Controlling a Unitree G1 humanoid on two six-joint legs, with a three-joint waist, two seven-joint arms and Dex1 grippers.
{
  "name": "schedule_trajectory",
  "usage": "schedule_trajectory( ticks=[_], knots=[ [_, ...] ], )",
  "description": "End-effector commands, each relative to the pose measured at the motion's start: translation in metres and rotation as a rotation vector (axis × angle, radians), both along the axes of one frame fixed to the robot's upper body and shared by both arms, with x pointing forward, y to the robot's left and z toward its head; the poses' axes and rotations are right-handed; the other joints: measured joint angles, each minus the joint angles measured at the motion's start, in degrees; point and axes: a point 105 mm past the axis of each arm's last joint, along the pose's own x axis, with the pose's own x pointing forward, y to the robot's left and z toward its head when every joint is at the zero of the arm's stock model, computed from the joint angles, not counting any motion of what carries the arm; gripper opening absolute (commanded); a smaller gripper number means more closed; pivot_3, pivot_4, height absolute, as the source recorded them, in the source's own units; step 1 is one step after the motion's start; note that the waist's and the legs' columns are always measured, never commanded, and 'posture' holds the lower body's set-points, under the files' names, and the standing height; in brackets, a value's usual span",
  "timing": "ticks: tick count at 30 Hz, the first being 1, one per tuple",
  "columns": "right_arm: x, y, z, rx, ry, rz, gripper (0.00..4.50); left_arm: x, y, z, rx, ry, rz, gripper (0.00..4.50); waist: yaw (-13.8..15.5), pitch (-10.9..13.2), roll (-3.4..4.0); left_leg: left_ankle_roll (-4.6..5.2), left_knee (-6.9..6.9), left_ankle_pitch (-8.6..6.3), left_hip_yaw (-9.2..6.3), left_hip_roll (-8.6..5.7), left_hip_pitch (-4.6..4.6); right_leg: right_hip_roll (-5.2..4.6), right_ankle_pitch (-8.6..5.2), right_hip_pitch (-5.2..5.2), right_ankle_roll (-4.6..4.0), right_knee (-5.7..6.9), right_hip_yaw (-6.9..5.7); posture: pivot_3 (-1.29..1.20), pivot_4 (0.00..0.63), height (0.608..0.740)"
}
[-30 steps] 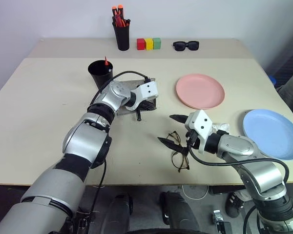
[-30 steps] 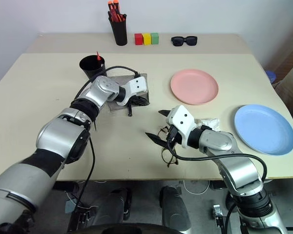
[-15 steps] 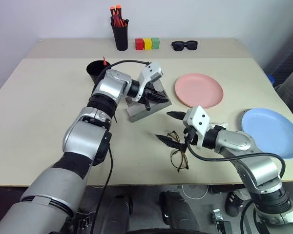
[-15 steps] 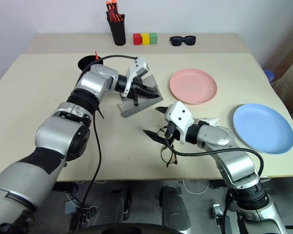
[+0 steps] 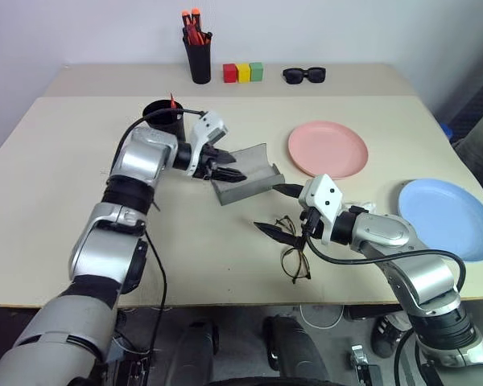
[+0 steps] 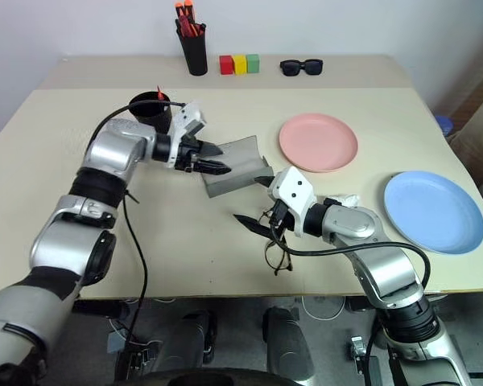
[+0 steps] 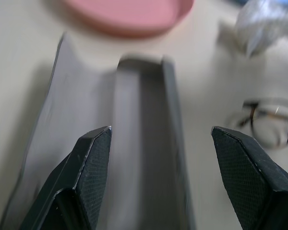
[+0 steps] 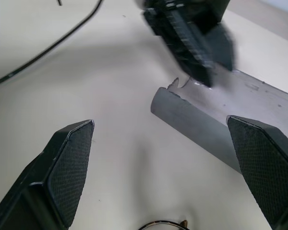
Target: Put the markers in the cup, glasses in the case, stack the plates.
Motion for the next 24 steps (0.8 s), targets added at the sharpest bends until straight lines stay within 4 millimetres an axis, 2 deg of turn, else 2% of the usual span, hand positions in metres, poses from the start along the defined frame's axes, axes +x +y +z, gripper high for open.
schedule_trajectory(
  ticks=[1,12,15,18,23,24],
  knots=[
    [-0.004,0.002,0.011,0.012,-0.048,0.02,4.5,-0.01,-0.001,-0.001,0.03,-0.024,-0.062,3.38,0.3,0.0,0.0,0.0,0.01,0.0,0.0,0.0,-0.01,-0.01,0.0,0.0,0.0,0.0,0.0,0.0,0.15,0.74],
    [-0.004,0.0,0.009,0.001,-0.039,0.025,4.5,-0.017,-0.027,-0.02,0.064,-0.012,-0.128,3.38,0.1,0.0,0.0,0.0,0.08,0.0,0.0,-0.02,-0.04,-0.01,0.0,0.0,0.0,0.01,-0.01,0.0,0.15,0.74],
    [-0.005,-0.002,0.008,-0.003,-0.037,0.017,4.5,-0.02,-0.029,-0.025,0.091,-0.001,-0.159,3.38,0.1,0.0,0.0,0.0,0.07,0.0,0.0,-0.01,-0.03,0.0,0.0,0.0,0.0,0.01,-0.01,0.0,0.15,0.74],
    [-0.007,-0.005,0.008,-0.007,-0.033,0.005,4.5,-0.019,-0.026,-0.03,0.116,-0.002,-0.157,2.65,0.1,0.0,0.0,0.0,0.07,0.0,0.0,-0.01,-0.03,0.0,0.0,0.0,0.0,0.01,0.0,0.0,0.15,0.74],
    [-0.008,-0.018,0.005,-0.039,-0.021,-0.035,4.5,-0.023,-0.022,-0.025,0.086,0.002,-0.189,0.07,0.2,0.0,0.0,0.0,0.08,0.0,0.0,-0.01,-0.04,-0.01,0.0,0.0,0.0,0.01,0.0,0.0,0.15,0.74],
    [-0.008,-0.02,0.004,-0.042,-0.02,-0.042,4.5,-0.025,-0.021,-0.024,0.084,-0.001,-0.199,0.02,0.2,0.0,0.0,0.0,0.08,0.0,0.01,-0.02,-0.04,-0.01,0.0,0.0,0.0,0.01,0.0,0.0,0.15,0.74]
  ],
)
